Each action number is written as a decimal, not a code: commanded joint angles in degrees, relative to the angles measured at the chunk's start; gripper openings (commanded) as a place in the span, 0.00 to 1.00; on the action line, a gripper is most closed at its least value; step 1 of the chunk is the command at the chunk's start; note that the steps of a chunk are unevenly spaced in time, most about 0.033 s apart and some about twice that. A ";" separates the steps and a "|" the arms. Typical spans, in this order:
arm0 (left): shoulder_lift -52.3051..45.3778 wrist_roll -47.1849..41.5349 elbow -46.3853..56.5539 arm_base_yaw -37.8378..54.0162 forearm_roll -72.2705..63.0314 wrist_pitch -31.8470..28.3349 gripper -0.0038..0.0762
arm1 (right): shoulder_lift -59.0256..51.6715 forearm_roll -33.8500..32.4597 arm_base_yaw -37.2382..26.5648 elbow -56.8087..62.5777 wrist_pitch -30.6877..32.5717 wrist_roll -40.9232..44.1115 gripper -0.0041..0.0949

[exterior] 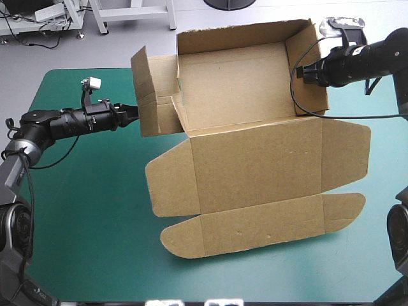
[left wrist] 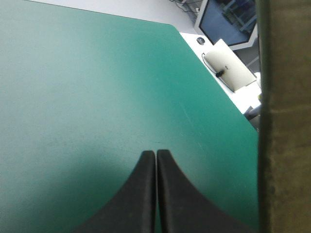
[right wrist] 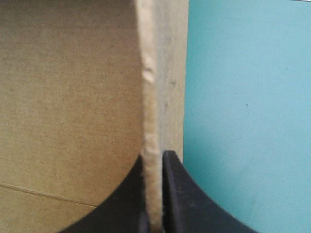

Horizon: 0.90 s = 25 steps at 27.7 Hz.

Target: Fold the box

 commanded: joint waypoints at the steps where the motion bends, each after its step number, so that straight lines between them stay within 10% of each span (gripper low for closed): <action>1: -2.46 0.98 -1.40 -1.54 -7.56 2.83 0.04 | -3.07 3.65 0.02 -1.32 0.46 0.14 0.02; 25: -9.16 -8.36 -1.63 -6.22 -1.79 8.12 0.04 | -3.07 0.44 3.17 4.86 -1.20 -0.69 0.02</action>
